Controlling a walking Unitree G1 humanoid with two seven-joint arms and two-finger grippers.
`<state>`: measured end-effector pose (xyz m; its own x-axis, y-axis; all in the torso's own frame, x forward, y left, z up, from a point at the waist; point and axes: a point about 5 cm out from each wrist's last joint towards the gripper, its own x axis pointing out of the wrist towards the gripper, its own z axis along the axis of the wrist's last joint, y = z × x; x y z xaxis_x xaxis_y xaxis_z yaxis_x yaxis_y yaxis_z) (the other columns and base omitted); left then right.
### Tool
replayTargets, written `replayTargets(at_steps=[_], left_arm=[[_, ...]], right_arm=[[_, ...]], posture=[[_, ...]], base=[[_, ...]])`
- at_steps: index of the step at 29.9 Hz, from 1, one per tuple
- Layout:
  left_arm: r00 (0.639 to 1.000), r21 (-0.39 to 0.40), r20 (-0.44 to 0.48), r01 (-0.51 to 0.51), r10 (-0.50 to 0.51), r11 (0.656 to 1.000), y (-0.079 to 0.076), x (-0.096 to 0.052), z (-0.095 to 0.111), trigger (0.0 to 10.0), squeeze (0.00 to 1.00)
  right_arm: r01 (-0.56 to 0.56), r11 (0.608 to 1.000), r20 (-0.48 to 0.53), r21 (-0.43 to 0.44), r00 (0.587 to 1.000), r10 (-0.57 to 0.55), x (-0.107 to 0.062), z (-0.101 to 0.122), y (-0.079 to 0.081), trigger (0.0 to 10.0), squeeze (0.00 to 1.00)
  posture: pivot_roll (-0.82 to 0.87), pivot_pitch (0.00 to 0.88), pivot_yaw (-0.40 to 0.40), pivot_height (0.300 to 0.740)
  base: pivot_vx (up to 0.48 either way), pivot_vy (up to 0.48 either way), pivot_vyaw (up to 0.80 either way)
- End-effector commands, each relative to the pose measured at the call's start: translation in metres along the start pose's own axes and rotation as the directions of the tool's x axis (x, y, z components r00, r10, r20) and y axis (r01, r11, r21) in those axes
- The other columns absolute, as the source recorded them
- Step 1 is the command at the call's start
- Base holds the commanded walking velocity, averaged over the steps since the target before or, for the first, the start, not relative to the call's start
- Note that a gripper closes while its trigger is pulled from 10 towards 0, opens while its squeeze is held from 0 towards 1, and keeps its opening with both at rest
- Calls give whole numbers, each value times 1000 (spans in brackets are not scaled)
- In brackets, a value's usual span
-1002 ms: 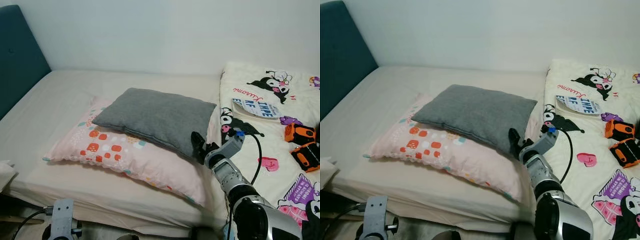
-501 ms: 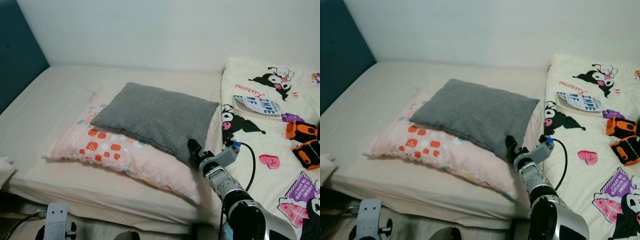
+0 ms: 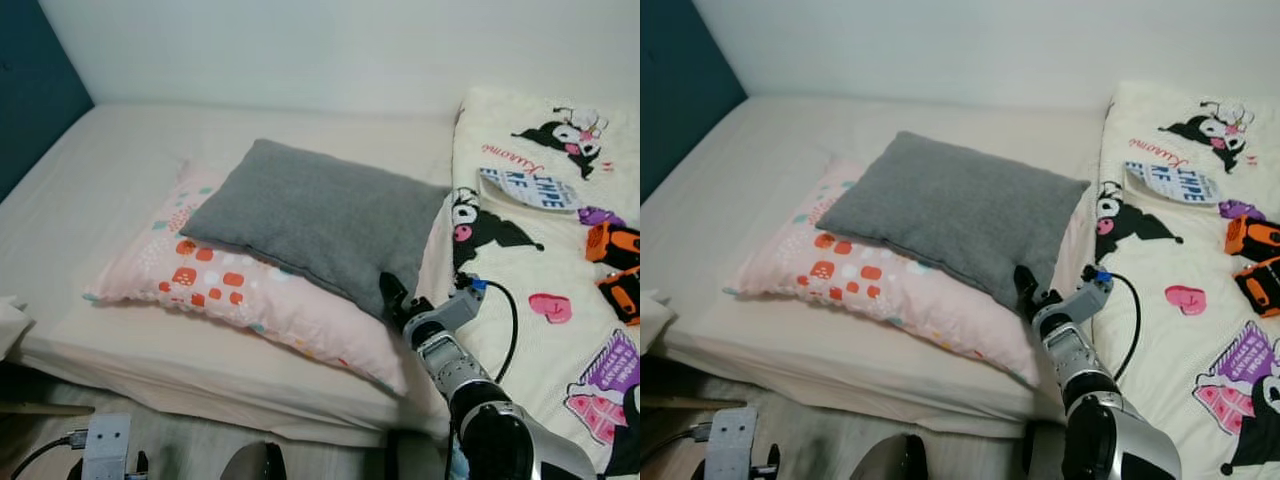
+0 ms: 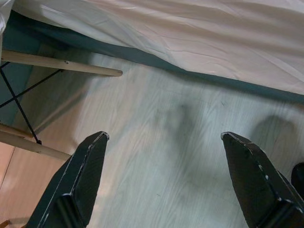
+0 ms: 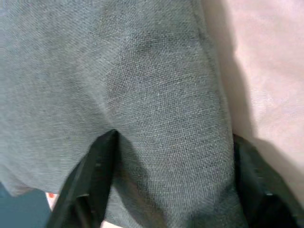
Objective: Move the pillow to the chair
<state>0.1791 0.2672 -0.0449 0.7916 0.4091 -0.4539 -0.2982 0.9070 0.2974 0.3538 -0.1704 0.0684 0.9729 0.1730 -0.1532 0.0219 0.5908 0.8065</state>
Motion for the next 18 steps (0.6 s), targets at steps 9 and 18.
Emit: replayTargets(at_steps=[9,18], left_arm=[[1000,45,-5,-13,13,999,13,-5,-7,10000,0],[1000,3,4,-21,21,1000,5,2,4,10000,0]], right_arm=[[-48,999,-79,6,996,48,5,-17,12,0,0],[-115,989,-62,-91,992,109,11,-8,27,0,0]], posture=[[57,272,79,620],[36,212,68,620]], base=[[0,0,0],[0,0,0]])
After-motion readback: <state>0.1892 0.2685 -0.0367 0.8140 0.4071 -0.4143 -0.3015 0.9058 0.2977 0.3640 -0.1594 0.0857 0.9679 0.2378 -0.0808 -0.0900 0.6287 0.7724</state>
